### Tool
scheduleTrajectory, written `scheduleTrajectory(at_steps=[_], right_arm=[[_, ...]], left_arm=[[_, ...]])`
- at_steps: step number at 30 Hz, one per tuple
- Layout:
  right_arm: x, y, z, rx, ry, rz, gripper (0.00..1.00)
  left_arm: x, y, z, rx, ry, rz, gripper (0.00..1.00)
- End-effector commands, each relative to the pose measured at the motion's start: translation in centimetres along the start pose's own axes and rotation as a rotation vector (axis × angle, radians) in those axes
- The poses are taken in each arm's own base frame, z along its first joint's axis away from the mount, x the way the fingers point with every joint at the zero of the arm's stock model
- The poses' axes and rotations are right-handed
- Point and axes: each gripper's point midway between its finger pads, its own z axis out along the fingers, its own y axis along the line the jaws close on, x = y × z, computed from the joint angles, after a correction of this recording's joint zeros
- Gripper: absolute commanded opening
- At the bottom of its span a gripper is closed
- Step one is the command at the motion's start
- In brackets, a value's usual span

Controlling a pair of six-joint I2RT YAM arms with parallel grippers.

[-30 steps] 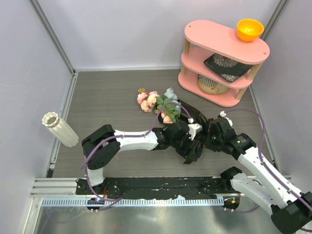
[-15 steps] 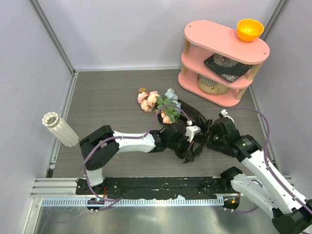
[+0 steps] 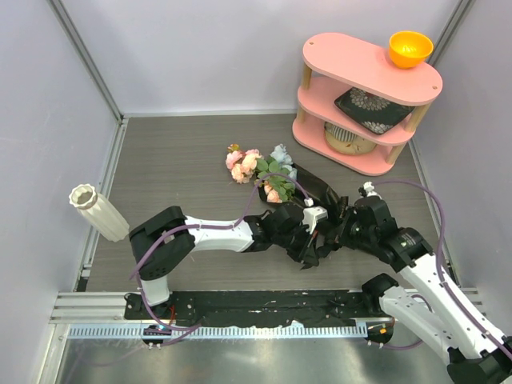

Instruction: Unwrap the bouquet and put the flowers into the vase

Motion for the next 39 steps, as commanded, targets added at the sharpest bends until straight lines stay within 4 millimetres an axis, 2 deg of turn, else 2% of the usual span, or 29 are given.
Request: scheduleTrajectory(at_steps=[1, 2, 5, 11, 17, 21, 25, 28, 38, 39], right_arm=[[1.2, -1.3, 1.5, 0.051, 0.045, 0.022, 0.13], [1.6, -2.0, 1.9, 0.091, 0.060, 0.036, 0.24], [1.8, -3.7, 2.0, 0.190, 0.075, 0.019, 0.34], [2.1, -3.7, 2.1, 0.176, 0.080, 0.028, 0.43], [2.6, -6.0, 2.3, 0.277, 0.046, 0.098, 0.45], [2.5, -6.8, 2.5, 0.314, -0.018, 0.260, 0.45], [1.3, -5.1, 2.8, 0.199, -0.119, 0.457, 0.41], [1.8, -4.8, 3.4, 0.174, -0.104, 0.528, 0.41], [2.1, -4.3, 4.0, 0.138, -0.092, 0.604, 0.40], [2.1, -4.3, 4.1, 0.133, -0.095, 0.614, 0.37]], left_arm=[[-2.4, -2.2, -1.0, 0.051, -0.082, 0.036, 0.00], [-2.3, -2.1, -1.0, 0.049, -0.079, 0.036, 0.00], [-2.1, -1.9, -0.9, 0.043, -0.075, 0.032, 0.00], [-2.0, -1.8, -0.4, 0.046, -0.073, 0.013, 0.00], [-1.8, -1.9, -0.2, 0.056, -0.056, 0.011, 0.00], [-1.8, -1.9, -0.3, 0.055, -0.052, 0.007, 0.00], [-1.8, -2.4, -0.2, 0.073, -0.046, 0.010, 0.00], [-1.6, -2.6, -0.2, 0.074, -0.032, 0.008, 0.00], [-1.8, -3.7, -0.4, 0.092, -0.038, 0.023, 0.00], [-1.7, -3.7, -0.3, 0.093, -0.036, 0.022, 0.00]])
